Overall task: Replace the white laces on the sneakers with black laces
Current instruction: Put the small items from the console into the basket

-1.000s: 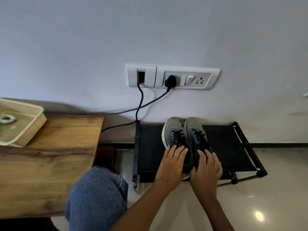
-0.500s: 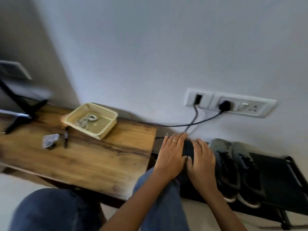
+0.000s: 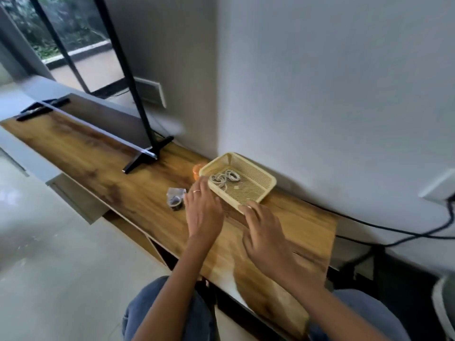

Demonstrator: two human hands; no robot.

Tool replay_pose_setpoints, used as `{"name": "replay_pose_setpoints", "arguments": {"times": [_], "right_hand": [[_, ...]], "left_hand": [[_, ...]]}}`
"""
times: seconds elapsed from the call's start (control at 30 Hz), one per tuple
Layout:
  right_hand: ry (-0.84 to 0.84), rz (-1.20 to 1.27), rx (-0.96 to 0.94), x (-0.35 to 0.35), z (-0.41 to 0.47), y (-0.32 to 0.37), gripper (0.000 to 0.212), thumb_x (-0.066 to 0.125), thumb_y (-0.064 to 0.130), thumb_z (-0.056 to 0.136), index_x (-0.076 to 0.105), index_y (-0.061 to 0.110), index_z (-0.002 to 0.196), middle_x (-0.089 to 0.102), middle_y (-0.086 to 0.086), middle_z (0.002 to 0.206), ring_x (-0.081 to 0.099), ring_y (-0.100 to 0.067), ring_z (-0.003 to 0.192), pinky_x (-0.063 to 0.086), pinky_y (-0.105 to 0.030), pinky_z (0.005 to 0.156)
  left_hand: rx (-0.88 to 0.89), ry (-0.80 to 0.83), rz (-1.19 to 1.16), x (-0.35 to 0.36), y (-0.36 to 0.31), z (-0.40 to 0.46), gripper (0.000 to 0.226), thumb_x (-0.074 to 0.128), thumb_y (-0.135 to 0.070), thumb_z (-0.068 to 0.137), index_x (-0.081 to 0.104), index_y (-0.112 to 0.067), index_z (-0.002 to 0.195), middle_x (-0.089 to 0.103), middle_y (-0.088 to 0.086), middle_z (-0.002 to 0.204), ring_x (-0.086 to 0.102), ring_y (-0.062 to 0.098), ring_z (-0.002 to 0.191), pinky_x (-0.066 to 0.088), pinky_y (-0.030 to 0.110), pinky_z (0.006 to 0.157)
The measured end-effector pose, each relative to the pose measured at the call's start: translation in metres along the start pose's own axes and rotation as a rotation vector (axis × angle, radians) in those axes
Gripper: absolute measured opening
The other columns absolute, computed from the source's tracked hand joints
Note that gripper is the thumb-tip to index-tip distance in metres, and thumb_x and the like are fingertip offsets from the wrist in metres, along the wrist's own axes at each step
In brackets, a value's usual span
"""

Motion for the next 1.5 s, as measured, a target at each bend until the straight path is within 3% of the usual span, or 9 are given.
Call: {"name": "replay_pose_setpoints", "arguments": {"times": [0.13,0.3,0.57,0.87,0.97,1.13,1.3,1.37,1.5], "right_hand": [[0.082,0.055,-0.084,0.043,0.039,0.029,0.048,0.053,0.01,0.084,0.051,0.006,0.131,0.05,-0.014,0.135,0.046,-0.027,0.126,0.041,-0.043,0.103],[0.154,0.12,-0.102,0.086,0.079,0.041,0.045,0.054,0.004,0.087,0.05,0.003,0.132,0.048,-0.015,0.138,0.045,-0.029,0.128,0.035,-0.04,0.107],[0.202,-0.132,-0.172,0.141,0.172,0.043,0.042,0.048,0.001,0.087,0.051,0.009,0.128,0.047,-0.011,0.133,0.045,-0.029,0.118,0.037,-0.039,0.096],[0.426,-0.409,-0.024,0.182,0.234,0.011,0.047,0.053,0.016,0.092,0.039,0.017,0.137,0.043,-0.013,0.141,0.04,-0.03,0.13,0.019,-0.05,0.112],[0.334,-0.382,-0.082,0.185,0.233,0.018,0.045,0.059,0.011,0.09,0.044,0.017,0.131,0.045,-0.013,0.134,0.049,-0.03,0.121,0.02,-0.046,0.111],[0.13,-0.161,-0.146,0.169,0.231,0.026,0.033,0.062,0.018,0.088,0.053,0.017,0.12,0.049,-0.008,0.12,0.049,-0.027,0.11,0.029,-0.037,0.091],[-0.065,0.135,0.061,0.107,0.226,0.005,0.037,0.069,0.026,0.081,0.059,0.02,0.117,0.049,-0.009,0.117,0.05,-0.027,0.106,0.038,-0.037,0.086],[-0.028,0.155,0.14,0.088,0.217,-0.018,0.04,0.073,0.027,0.078,0.06,0.02,0.115,0.048,-0.01,0.116,0.051,-0.029,0.107,0.043,-0.038,0.086],[0.271,0.035,0.234,0.079,0.184,-0.058,0.049,0.078,0.021,0.073,0.059,0.017,0.117,0.046,-0.012,0.12,0.049,-0.031,0.111,0.042,-0.031,0.084]], "left_hand": [[-0.176,-0.055,0.053,-0.004,0.062,0.023,0.054,0.046,-0.002,0.092,0.035,-0.007,0.144,0.034,0.014,0.152,0.026,0.029,0.142,0.018,0.049,0.117],[-0.452,0.033,-0.043,0.005,0.117,0.03,0.061,0.047,-0.001,0.091,0.025,-0.006,0.148,0.021,0.016,0.156,0.014,0.027,0.146,0.014,0.039,0.119],[-0.544,0.152,-0.155,0.022,0.131,0.036,0.073,0.058,-0.014,0.094,0.016,-0.011,0.153,0.027,0.016,0.154,0.029,0.03,0.14,0.03,0.039,0.112],[-0.548,0.141,-0.087,0.032,0.133,0.039,0.07,0.049,0.008,0.089,0.021,-0.009,0.151,0.03,0.018,0.146,0.043,0.033,0.124,0.041,0.038,0.101],[-0.585,0.109,-0.034,0.031,0.139,0.038,0.063,0.054,0.0,0.092,0.028,-0.013,0.148,0.038,0.017,0.138,0.045,0.031,0.121,0.044,0.039,0.097],[-0.632,0.116,0.052,0.033,0.144,0.036,0.06,0.063,-0.018,0.092,0.033,-0.012,0.144,0.036,0.017,0.144,0.038,0.032,0.13,0.04,0.041,0.1],[-0.628,0.108,0.099,0.032,0.144,0.037,0.049,0.062,-0.019,0.092,0.04,-0.008,0.135,0.041,0.016,0.137,0.04,0.031,0.124,0.043,0.04,0.091],[-0.642,0.091,0.102,0.03,0.143,0.037,0.045,0.064,-0.016,0.091,0.043,-0.007,0.13,0.044,0.014,0.133,0.042,0.03,0.122,0.043,0.039,0.087],[-0.613,0.009,0.096,0.025,0.133,0.04,0.042,0.063,-0.021,0.091,0.046,-0.008,0.126,0.049,0.012,0.128,0.047,0.03,0.118,0.042,0.04,0.087]]}}
Point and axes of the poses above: each hand's wrist, its own z-axis towards the middle knuckle, its own x-axis out of the palm, y = z × x, the point moved 4 cm from there along z, towards the middle knuckle
